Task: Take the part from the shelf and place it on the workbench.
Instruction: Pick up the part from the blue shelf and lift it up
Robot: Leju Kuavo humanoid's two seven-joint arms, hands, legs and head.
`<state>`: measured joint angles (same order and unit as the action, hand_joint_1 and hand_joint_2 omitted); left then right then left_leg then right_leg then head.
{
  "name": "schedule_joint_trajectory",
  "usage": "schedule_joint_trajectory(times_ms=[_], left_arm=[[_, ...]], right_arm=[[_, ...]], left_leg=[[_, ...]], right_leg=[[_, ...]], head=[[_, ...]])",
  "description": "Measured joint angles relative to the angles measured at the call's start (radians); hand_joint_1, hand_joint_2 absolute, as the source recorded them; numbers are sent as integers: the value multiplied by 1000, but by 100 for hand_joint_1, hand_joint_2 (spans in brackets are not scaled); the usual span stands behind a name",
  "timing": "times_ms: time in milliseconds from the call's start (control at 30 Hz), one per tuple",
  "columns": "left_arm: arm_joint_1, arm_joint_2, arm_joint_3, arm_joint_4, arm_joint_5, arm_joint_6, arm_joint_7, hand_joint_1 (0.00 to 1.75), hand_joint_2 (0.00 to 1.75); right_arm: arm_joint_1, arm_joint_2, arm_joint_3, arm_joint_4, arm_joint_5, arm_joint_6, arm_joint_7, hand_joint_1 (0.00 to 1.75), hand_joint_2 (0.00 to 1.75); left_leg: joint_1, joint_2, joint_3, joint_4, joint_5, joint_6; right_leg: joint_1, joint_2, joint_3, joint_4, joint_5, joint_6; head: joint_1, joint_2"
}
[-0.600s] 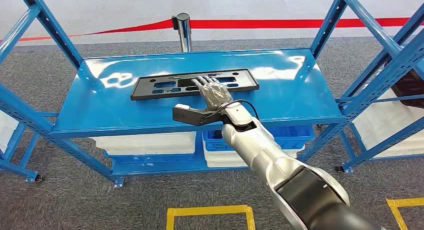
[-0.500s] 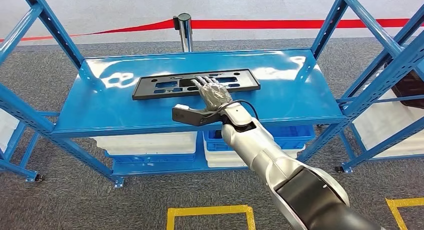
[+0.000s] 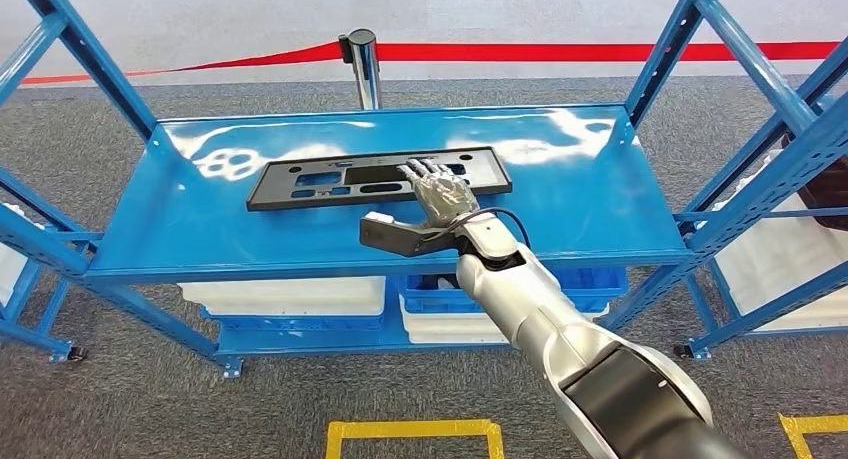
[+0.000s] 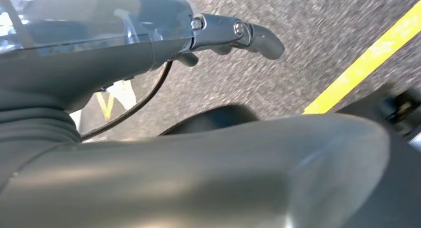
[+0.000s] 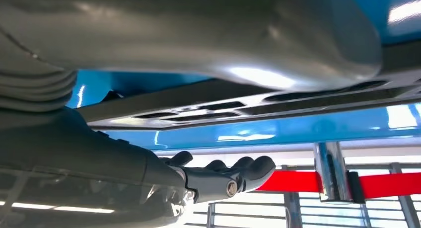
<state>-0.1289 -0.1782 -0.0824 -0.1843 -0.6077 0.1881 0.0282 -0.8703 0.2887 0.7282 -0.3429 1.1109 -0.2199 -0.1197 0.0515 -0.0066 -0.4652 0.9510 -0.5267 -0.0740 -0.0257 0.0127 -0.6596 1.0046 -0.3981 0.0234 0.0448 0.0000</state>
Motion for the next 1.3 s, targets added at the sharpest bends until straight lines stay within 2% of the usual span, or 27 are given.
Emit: schedule_joint_trajectory(times_ms=[67, 100, 167, 200, 233, 267, 333, 367, 400, 467, 567, 800, 967, 1300], left_arm=[[-1, 0, 2, 0, -1, 1, -2, 0, 0], [-1, 0, 3, 0, -2, 1, -3, 0, 0], [-1, 0, 5, 0, -3, 3, -4, 0, 0], [0, 0, 7, 0, -3, 3, -3, 0, 0], [1, 0, 9, 0, -3, 3, -2, 0, 0], [2, 0, 11, 0, -3, 3, -1, 0, 0], [3, 0, 13, 0, -3, 4, 0, 0, 0], [3, 0, 14, 0, -4, 4, 0, 0, 0], [2, 0, 14, 0, -4, 5, 1, 0, 0], [2, 0, 15, 0, -5, 6, 1, 0, 0], [4, -1, 16, 0, -6, 6, 2, 0, 0], [4, -1, 19, 0, -6, 6, 2, 0, 0], [4, -1, 22, 0, -10, 3, 2, 0, 0], [4, -1, 25, 0, -17, -7, 1, 0, 0]], right_arm=[[0, -1, 0, 0, -2, -1, 0, 0, 0], [0, -2, 0, 0, -2, -2, 0, 0, 0], [6, -3, 0, 0, -3, -2, 0, 0, 0], [10, -3, 0, 0, -4, -3, 0, 0, 0], [14, -4, 0, 0, -4, -3, 0, 0, 0], [16, -4, 0, 0, -4, -3, 0, 0, 0], [14, -3, 0, 0, -4, -4, -1, 0, 0], [13, -3, 0, 0, -5, -5, -1, 0, 0], [11, -2, 0, 0, -5, -7, -1, 0, 0], [11, -2, 0, 0, -5, -9, -1, 0, 0], [10, -2, 1, 0, -5, -10, 0, 0, 0], [10, 4, 6, 0, -1, 8, 10, 0, 0], [10, 7, 12, 0, -1, 28, 51, 0, 0], [13, 9, 13, 9, -6, 68, 117, 0, 0]], left_leg=[[-1, 3, -18, 46, -23, -3], [-3, 5, -48, 106, -49, -3], [-10, 6, -134, 260, -101, -1], [-14, 6, -172, 316, -110, 1], [-17, 6, -193, 335, -98, 5], [-20, 6, -197, 314, -66, 10], [-28, 6, -164, 191, 24, 22], [-32, 5, -143, 128, 56, 27], [-33, 5, -128, 83, 70, 31], [-34, 0, -117, 51, 66, 33], [-36, -7, -117, 49, 65, 35], [-39, -7, -117, 50, 65, 42], [-41, -7, -116, 51, 64, 44], [-38, -6, -116, 51, 64, 43]], right_leg=[[-3, 0, 10, -2, -9, -14], [-4, 0, 15, -4, -13, -20], [0, -1, 23, -4, -19, -30], [3, -1, 26, -4, -22, -33], [6, 1, 29, -3, -25, -35], [8, 2, 33, -3, -27, -35], [10, 6, 41, -3, -32, -32], [12, 7, 43, -1, -35, -29], [15, 8, 43, 1, -37, -26], [21, 7, 40, 3, -38, -29], [21, 2, 46, -4, -35, -35], [19, 1, 52, -16, -28, -27], [17, 1, 52, -16, -29, -13], [21, 2, 50, -14, -30, -10]], head=[[-12, 0], [-21, 0], [-35, 0], [-39, 0], [-40, 0], [-41, 0], [-43, 0], [-44, 0], [-45, 0], [-41, 0], [-34, 0], [-25, 0], [-25, 0], [-25, 0]])
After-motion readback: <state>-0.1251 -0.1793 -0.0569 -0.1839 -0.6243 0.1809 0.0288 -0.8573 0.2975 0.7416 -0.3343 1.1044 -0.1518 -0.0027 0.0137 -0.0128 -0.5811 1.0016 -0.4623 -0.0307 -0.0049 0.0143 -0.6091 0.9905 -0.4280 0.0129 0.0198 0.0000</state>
